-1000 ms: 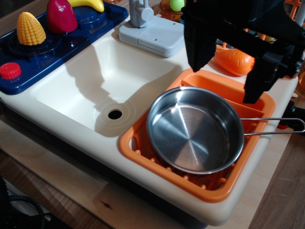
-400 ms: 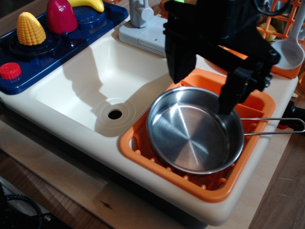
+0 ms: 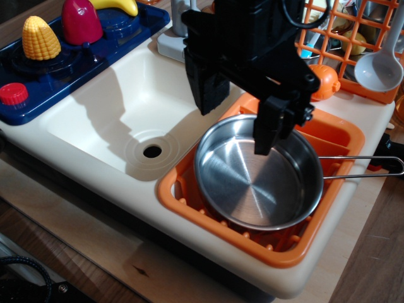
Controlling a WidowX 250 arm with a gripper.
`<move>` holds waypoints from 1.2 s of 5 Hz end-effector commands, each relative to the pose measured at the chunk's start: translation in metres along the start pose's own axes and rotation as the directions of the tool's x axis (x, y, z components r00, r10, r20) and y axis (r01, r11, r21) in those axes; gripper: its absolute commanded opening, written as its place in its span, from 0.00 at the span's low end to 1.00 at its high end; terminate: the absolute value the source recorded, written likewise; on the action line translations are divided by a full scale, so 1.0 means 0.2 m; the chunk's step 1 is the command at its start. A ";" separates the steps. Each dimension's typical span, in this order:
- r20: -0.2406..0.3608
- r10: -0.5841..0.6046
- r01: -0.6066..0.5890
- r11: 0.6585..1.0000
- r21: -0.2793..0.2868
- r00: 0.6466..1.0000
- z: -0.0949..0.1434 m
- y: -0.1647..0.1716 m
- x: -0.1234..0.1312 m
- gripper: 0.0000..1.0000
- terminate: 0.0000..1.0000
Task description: Put pan from drying rack into sink
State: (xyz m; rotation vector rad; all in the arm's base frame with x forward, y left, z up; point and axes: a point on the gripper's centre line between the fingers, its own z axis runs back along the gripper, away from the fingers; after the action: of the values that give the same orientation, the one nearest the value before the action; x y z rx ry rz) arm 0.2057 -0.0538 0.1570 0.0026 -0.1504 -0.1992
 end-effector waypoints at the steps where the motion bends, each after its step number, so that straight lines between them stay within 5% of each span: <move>1: 0.067 -0.005 0.006 1.000 -0.014 0.998 -0.01 0.07 0.00 1.00 0.00; 4: 0.092 0.000 0.005 0.999 -0.052 0.996 -0.16 0.16 -0.06 1.00 0.00; 5: 0.060 0.053 -0.051 0.998 -0.040 0.997 -0.20 0.17 -0.05 1.00 0.00; 6: 0.048 0.070 -0.068 0.997 -0.027 0.996 -0.21 0.16 -0.04 0.00 0.00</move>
State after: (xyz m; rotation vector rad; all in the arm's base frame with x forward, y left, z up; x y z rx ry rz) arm 0.2052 -0.0221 0.1084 -0.0340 -0.1653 -0.1216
